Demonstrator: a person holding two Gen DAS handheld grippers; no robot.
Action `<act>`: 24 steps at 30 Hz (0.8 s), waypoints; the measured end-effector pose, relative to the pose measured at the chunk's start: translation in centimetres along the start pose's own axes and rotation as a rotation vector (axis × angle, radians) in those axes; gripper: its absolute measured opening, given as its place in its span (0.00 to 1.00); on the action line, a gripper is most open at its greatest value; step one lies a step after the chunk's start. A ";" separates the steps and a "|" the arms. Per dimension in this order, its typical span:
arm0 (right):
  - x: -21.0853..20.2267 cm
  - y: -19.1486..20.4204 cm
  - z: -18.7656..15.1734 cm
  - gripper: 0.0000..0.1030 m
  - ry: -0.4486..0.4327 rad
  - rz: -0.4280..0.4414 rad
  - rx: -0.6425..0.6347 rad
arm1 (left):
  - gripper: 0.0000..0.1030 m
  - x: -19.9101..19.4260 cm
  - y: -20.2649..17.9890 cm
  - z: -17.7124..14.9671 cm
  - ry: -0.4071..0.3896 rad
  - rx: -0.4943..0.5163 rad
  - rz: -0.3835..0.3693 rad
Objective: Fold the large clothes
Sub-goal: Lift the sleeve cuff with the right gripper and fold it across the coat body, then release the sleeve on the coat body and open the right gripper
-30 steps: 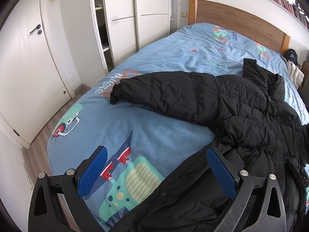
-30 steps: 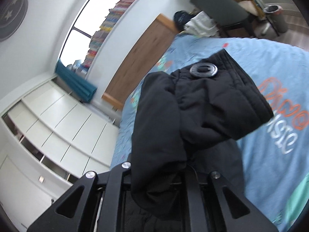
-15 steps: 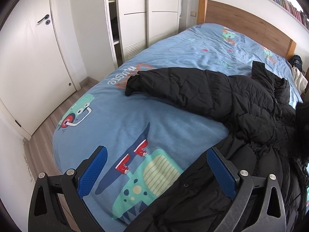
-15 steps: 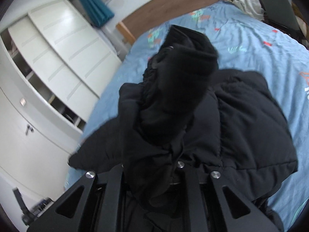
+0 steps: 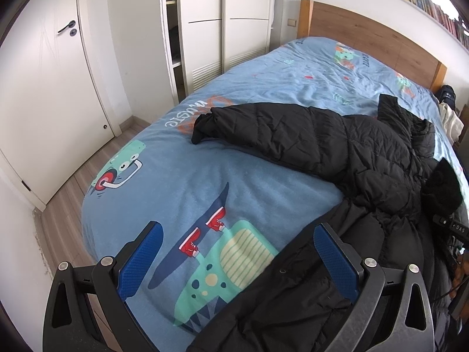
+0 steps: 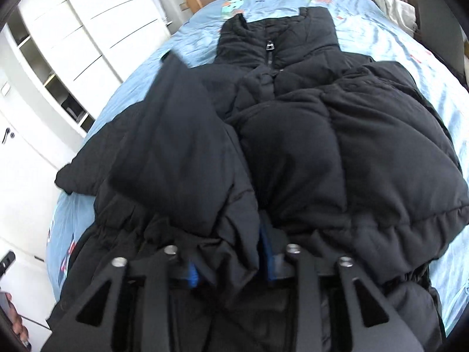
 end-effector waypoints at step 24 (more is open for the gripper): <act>-11.8 -5.8 0.8 0.41 -0.160 -0.125 -0.042 | 0.98 -1.0 -22.3 2.1 -0.026 0.311 -0.230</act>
Point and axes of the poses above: each gripper's, at about its wrist camera, not at the fingertips, and x roughly the way its jaws point, y to its left, z to its top, the point moved 5 cm from there along x, roughly the way its jaws point, and after that the axes turned 1 degree about y, right-handed, at the moved point
